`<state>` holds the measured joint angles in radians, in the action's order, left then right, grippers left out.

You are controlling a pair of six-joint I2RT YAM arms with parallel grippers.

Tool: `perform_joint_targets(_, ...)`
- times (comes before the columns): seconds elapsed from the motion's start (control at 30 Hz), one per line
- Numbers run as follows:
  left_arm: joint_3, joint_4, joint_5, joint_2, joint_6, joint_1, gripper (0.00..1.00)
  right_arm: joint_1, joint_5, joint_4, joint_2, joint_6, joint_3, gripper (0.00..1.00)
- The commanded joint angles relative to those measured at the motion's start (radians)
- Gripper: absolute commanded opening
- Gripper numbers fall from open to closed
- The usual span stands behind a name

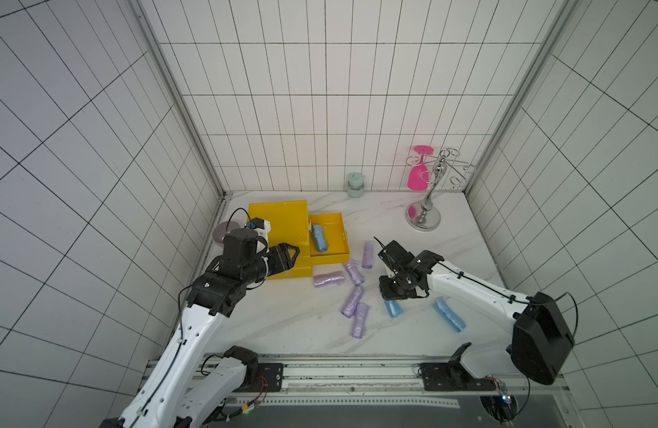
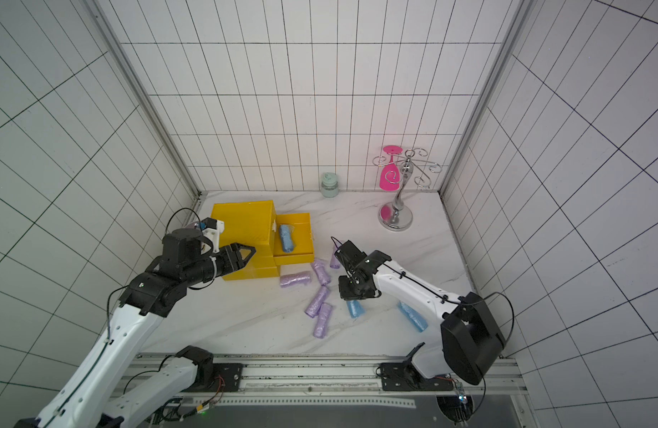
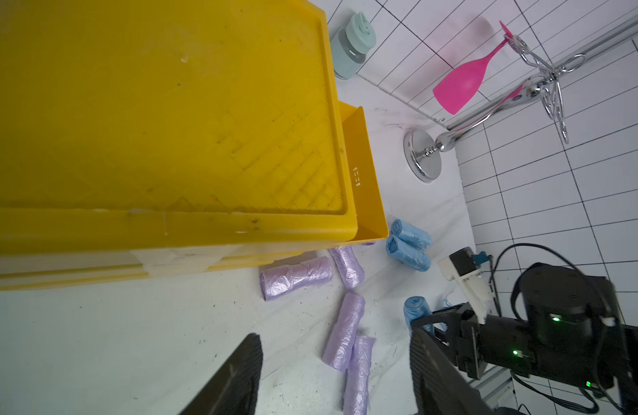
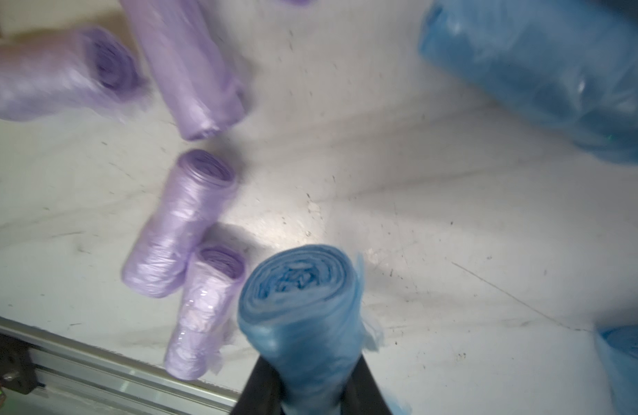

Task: Sort the rolls of trash bags by color and place them into the drawer
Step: Pick up the roll of trash bags from the center of the board, then place the roll of trash bags in the drawer.

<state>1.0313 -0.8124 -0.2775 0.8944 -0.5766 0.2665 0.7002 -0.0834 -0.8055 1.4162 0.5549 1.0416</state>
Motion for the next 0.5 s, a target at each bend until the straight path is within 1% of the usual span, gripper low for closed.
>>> perform_joint_targets(0.0, 0.066, -0.032, -0.016, 0.008, 0.077, -0.079, 0.65, -0.007, -0.018, -0.046, 0.009, -0.040, 0.142, 0.16)
perform_joint_targets(0.17, 0.136, -0.047, -0.087, 0.043, 0.127, -0.233, 0.65, -0.013, -0.101, -0.041, 0.105, -0.071, 0.337, 0.16)
perform_joint_targets(0.23, 0.160, -0.037, -0.107, 0.069, 0.135, -0.270, 0.65, -0.012, -0.145, -0.027, 0.162, -0.079, 0.416, 0.16)
perform_joint_targets(0.33, 0.189, -0.008, -0.119, 0.112, 0.135, -0.299, 0.65, -0.012, -0.190, -0.012, 0.259, -0.081, 0.549, 0.16)
perform_joint_targets(0.47, 0.217, 0.053, -0.116, 0.177, 0.124, -0.306, 0.65, -0.012, -0.195, -0.009, 0.401, -0.084, 0.748, 0.15)
